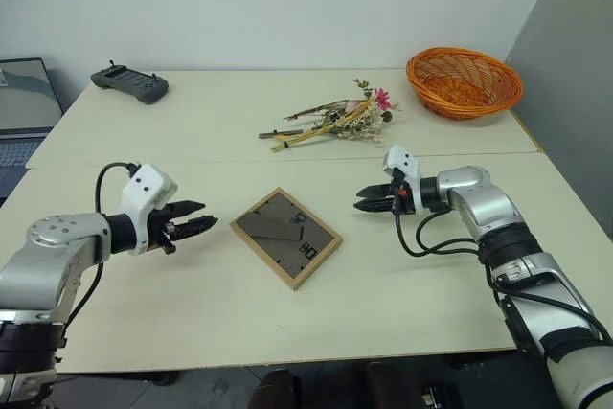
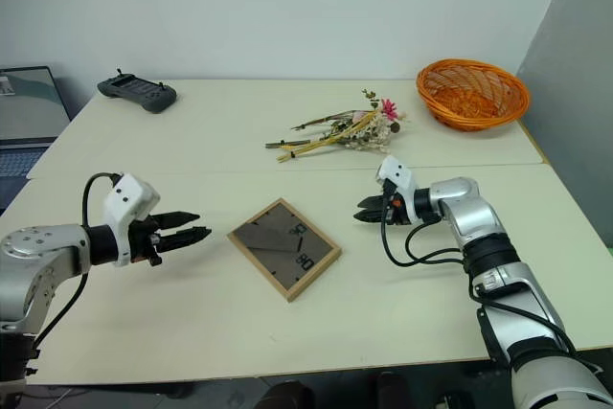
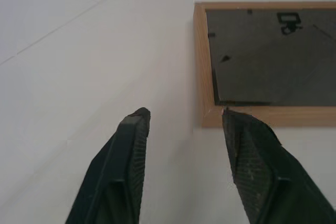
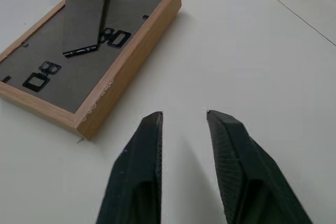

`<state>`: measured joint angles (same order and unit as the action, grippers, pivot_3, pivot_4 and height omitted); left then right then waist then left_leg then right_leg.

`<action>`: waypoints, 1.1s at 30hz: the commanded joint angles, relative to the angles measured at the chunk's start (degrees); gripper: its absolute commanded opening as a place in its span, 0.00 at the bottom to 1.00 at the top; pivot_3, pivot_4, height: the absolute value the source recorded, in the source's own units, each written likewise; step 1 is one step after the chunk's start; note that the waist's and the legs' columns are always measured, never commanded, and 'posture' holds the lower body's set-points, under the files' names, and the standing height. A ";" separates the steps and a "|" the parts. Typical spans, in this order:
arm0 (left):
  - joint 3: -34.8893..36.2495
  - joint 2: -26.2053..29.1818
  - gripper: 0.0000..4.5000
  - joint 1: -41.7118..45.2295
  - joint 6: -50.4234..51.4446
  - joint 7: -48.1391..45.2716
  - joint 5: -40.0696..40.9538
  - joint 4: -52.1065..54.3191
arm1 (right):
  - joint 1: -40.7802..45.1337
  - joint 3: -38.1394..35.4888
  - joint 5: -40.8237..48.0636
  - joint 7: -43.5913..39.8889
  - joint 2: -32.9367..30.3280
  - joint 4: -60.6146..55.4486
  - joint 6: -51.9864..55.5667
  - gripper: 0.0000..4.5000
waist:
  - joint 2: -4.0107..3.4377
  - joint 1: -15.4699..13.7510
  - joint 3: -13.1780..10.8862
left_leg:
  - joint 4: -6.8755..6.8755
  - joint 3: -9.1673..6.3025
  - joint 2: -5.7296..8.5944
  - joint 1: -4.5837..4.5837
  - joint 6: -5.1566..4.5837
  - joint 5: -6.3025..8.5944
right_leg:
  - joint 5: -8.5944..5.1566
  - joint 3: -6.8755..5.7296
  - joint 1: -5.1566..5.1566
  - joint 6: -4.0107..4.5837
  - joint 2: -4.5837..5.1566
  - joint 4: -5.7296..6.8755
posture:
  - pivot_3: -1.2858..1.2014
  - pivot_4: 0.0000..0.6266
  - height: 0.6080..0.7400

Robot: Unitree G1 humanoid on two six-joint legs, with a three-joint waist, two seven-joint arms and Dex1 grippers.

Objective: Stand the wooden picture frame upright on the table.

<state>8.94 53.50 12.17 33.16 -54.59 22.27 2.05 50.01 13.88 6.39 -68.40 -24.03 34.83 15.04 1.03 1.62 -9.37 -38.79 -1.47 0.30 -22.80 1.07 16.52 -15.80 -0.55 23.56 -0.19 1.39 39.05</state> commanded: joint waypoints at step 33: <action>-18.24 -11.92 0.01 18.16 -10.05 -6.76 -13.34 -12.62 | -12.70 11.21 -8.76 1.78 2.39 -23.46 -0.14 0.00 | 0.05 -0.28 0.03 | -0.11 -0.05 0.04 0.00 0.03 -0.02 | 0.00 -0.03 -0.02 0.00 -0.03 0.04 | 0.52 0.24 1.00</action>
<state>-8.71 40.55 30.42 23.32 -58.93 8.41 -13.72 36.79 25.14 -1.82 -67.40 -21.43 11.71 15.92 1.07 1.34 -9.34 -38.90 -1.52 0.34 -22.81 1.10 16.50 -15.80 -0.58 23.54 -0.19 1.36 39.09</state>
